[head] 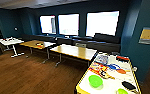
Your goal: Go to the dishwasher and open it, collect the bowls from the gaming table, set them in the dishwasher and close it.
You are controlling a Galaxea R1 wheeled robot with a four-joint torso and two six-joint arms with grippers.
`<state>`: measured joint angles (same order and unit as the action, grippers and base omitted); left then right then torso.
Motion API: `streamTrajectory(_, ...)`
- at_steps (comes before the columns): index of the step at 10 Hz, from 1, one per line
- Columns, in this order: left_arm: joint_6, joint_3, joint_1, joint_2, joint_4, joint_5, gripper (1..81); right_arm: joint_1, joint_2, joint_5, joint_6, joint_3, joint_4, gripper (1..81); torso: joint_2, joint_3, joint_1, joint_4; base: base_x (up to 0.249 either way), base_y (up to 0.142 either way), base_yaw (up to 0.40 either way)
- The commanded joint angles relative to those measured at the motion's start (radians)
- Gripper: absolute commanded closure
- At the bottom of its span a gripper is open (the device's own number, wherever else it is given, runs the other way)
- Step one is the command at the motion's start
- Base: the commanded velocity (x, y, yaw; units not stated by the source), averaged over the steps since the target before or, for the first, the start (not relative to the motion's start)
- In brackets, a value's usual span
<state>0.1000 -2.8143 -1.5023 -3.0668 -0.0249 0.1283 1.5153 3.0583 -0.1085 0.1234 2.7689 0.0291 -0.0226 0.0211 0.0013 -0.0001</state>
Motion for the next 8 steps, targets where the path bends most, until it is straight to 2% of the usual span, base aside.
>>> streamTrajectory(1,-0.005,-0.001,0.049,0.002,0.005,-0.045,1.0,-0.053,0.001,0.044,-0.002,0.000,0.006,1.0,0.000,0.000,0.000,0.000,0.000,0.207,0.000)
streamTrajectory(6,-0.005,-0.001,0.046,0.000,0.005,-0.045,1.0,-0.053,0.001,0.044,-0.002,0.000,0.006,1.0,0.000,0.000,0.000,0.000,0.000,0.209,0.000)
streamTrajectory(8,-0.005,-0.001,0.046,0.002,0.005,-0.045,1.0,-0.053,0.001,0.044,-0.002,0.000,0.006,1.0,0.000,0.000,0.000,0.000,0.000,0.175,0.000)
